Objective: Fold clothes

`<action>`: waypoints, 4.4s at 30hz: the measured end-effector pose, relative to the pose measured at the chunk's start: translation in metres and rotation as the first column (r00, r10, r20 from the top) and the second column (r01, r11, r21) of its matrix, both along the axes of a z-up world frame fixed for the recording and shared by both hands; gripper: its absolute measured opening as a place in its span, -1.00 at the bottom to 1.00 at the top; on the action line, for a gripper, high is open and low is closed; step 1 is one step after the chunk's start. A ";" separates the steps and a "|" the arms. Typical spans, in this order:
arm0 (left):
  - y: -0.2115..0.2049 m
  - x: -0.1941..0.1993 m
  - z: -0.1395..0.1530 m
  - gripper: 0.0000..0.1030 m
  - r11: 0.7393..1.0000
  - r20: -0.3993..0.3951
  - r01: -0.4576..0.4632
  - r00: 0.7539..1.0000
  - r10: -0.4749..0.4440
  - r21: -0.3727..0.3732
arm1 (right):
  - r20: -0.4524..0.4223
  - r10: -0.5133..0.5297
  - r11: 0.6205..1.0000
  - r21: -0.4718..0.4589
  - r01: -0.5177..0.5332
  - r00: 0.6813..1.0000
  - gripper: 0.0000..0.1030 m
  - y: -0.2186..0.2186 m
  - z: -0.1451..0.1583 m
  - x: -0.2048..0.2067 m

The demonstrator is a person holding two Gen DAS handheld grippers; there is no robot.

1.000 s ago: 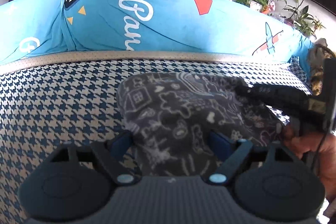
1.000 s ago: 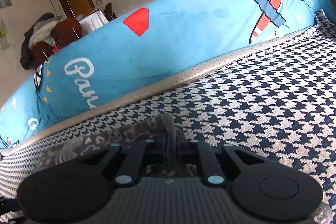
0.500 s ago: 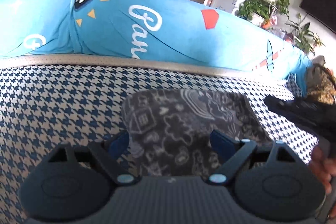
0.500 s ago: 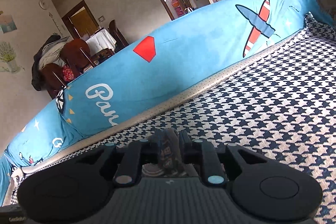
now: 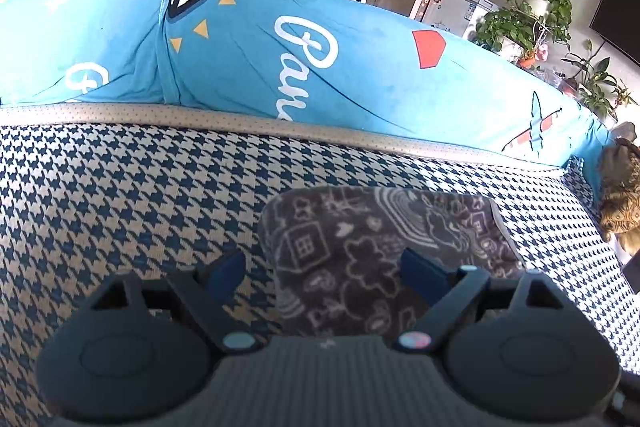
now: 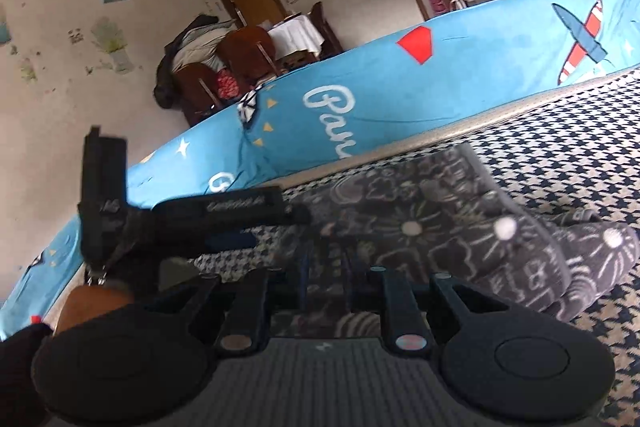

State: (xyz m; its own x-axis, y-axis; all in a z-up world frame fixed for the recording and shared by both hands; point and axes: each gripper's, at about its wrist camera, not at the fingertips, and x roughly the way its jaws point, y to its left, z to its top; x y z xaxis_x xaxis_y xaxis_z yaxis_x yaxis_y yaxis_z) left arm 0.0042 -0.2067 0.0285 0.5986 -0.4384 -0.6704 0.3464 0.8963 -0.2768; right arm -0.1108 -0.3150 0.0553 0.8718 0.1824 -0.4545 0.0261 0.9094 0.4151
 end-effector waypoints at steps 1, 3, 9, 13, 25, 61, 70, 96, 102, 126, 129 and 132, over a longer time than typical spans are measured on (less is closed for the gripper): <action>0.000 0.000 0.000 0.73 1.000 0.001 -0.001 1.000 0.001 -0.002 | 0.003 0.023 1.000 -0.022 -0.023 1.000 -0.65 0.010 -0.002 0.001; 0.001 0.001 0.000 0.73 1.000 0.003 -0.002 1.000 0.002 -0.005 | -0.001 0.051 0.997 -0.063 -0.051 0.999 -0.65 0.023 -0.006 0.003; -0.002 0.006 -0.007 0.75 1.000 -0.001 -0.004 1.000 0.004 0.007 | -0.048 0.076 0.980 -0.179 -0.084 0.996 -0.65 0.043 -0.020 0.009; -0.006 0.009 -0.014 0.76 1.000 -0.009 -0.008 1.000 0.008 0.024 | -0.080 0.090 0.961 -0.254 -0.108 0.993 -0.66 0.056 -0.029 0.013; -0.011 0.021 -0.034 0.82 0.999 -0.029 -0.028 0.999 0.029 0.030 | -0.166 0.075 0.954 -0.274 -0.119 0.983 -0.70 0.066 -0.059 0.032; -0.057 0.011 -0.027 0.88 0.992 0.095 0.064 0.993 -0.074 0.108 | -0.183 -0.172 0.972 -0.188 0.138 0.968 -0.68 -0.016 -0.051 -0.005; -0.062 0.022 -0.039 0.98 0.992 0.071 0.051 0.996 -0.059 0.114 | -0.220 -0.184 0.964 -0.233 0.132 0.958 -0.71 -0.016 -0.059 0.003; -0.047 -0.017 0.000 0.99 0.982 0.096 0.042 0.994 -0.060 0.184 | -0.077 -0.324 0.938 -0.159 0.309 0.943 -0.56 -0.054 -0.030 -0.031; -0.041 -0.031 0.003 0.99 0.975 0.094 0.049 0.993 -0.070 0.216 | -0.102 -0.353 0.927 -0.173 0.333 0.930 -0.55 -0.061 -0.034 -0.029; -0.034 -0.051 0.001 1.00 0.950 0.079 0.077 0.991 -0.105 0.302 | -0.195 -0.355 0.916 -0.267 0.299 0.914 -0.55 -0.056 -0.046 -0.015; -0.031 -0.055 0.004 1.00 0.948 0.084 0.079 0.990 -0.110 0.309 | -0.191 -0.331 0.924 -0.266 0.276 0.924 -0.39 -0.054 -0.038 -0.019; -0.027 -0.060 0.007 1.00 0.946 0.088 0.080 0.990 -0.113 0.316 | -0.206 -0.312 0.936 -0.234 0.262 0.928 -0.30 -0.058 -0.031 -0.024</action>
State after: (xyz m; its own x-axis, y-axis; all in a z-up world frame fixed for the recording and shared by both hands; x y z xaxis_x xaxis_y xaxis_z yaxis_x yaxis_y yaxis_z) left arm -0.0554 -0.2339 0.0354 0.6370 -0.2773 -0.7192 0.4472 0.8929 0.0519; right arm -0.1344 -0.3729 0.0239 0.7361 -0.1751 -0.6539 0.3731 0.9110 0.1761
